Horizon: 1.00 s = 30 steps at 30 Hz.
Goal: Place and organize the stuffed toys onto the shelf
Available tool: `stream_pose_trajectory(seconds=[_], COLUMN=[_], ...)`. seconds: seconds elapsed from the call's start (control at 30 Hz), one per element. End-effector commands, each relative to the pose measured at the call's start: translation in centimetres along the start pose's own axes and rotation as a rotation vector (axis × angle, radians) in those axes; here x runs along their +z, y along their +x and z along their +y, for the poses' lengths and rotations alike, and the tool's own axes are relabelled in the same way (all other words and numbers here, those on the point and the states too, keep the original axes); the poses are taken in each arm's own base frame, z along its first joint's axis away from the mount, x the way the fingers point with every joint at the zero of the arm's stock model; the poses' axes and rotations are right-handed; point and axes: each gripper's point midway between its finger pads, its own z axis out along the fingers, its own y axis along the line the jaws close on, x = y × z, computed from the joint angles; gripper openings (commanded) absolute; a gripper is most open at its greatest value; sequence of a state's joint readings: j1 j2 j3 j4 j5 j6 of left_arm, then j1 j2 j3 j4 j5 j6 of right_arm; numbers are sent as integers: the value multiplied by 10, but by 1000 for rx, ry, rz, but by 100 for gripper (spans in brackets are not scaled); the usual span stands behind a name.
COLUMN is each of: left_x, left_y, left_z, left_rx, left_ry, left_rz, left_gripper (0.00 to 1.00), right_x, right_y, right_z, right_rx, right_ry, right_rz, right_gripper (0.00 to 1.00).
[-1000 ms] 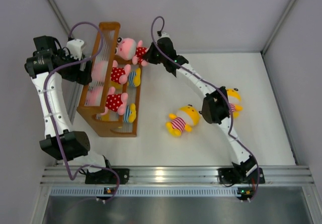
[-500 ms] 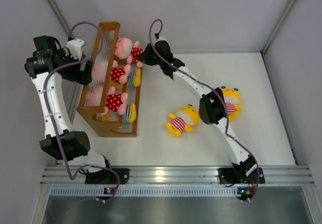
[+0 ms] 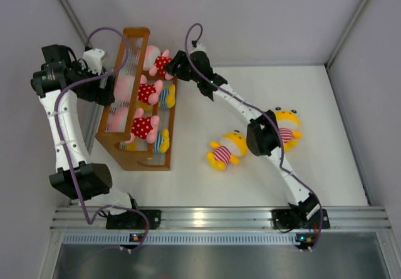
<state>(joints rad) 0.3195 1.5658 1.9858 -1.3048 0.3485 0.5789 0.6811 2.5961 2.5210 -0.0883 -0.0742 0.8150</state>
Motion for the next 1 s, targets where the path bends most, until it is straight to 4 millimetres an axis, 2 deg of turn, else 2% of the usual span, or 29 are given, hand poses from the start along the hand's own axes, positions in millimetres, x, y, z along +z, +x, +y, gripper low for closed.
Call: stream_pose_trajectory(seconds=[0.0, 0.23, 0.43, 0.6, 0.63, 0.67, 0.7, 0.73, 0.83, 0.87, 0.97], left_x=[-8, -7, -7, -5, -5, -5, -5, -5, -3, -3, -2], left_y=[-8, -5, -4, -2, -2, -1, -1, 0, 1, 1, 3], left_z=[-3, -3, -3, -1, -1, -1, -1, -1, 0, 0, 1], left_rx=[27, 27, 32, 33, 33, 34, 32, 32, 33, 33, 35], left_ry=[-7, -7, -9, -17, -17, -16, -16, -16, -17, -19, -21], left_rz=[-45, -36, -32, -20, -20, -17, -17, -16, -10, -7, 1], left_gripper=[98, 98, 98, 98, 98, 98, 98, 98, 98, 98, 98], right_x=[1, 8, 21, 24, 24, 23, 22, 21, 16, 9, 0], right_y=[-17, -27, -12, -15, -17, -18, -20, -20, -26, -35, -44], right_z=[46, 44, 28, 34, 36, 42, 46, 48, 59, 68, 78], right_rx=[35, 110, 182, 212, 214, 214, 211, 209, 183, 163, 113], right_ry=[-117, -109, -92, -133, -142, -156, -162, -164, -176, -187, -181], right_rz=[-97, -182, -210, -255, -265, -278, -288, -293, -299, -308, -312], right_gripper=[60, 60, 61, 61, 56, 48, 34, 30, 23, 22, 17])
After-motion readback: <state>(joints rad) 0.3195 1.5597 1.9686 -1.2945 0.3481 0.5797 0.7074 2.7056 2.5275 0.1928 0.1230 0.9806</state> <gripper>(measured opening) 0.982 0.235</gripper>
